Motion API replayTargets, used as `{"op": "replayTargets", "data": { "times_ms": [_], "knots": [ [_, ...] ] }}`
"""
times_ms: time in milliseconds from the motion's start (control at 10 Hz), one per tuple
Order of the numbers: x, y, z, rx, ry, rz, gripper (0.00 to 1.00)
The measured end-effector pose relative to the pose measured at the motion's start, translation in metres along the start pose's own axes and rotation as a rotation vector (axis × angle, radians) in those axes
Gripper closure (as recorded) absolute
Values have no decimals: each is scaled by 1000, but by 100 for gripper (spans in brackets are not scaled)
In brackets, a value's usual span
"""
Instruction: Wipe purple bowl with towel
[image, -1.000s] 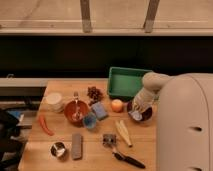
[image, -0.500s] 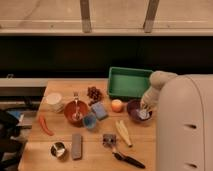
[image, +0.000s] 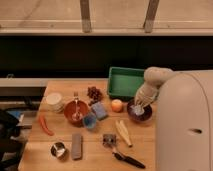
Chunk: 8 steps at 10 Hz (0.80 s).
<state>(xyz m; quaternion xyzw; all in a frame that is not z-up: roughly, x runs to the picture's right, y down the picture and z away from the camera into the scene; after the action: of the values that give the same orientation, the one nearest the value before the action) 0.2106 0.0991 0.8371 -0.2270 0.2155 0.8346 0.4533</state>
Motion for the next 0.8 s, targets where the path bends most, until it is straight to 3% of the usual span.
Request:
{"op": "replayTargets", "data": {
  "times_ms": [300,600,800],
  "knots": [
    [13,-18,0,-2,8,1,100],
    [4,-63,3,19,16,81,100],
    [-10,-74,6,19,13,115,100]
  ]
}}
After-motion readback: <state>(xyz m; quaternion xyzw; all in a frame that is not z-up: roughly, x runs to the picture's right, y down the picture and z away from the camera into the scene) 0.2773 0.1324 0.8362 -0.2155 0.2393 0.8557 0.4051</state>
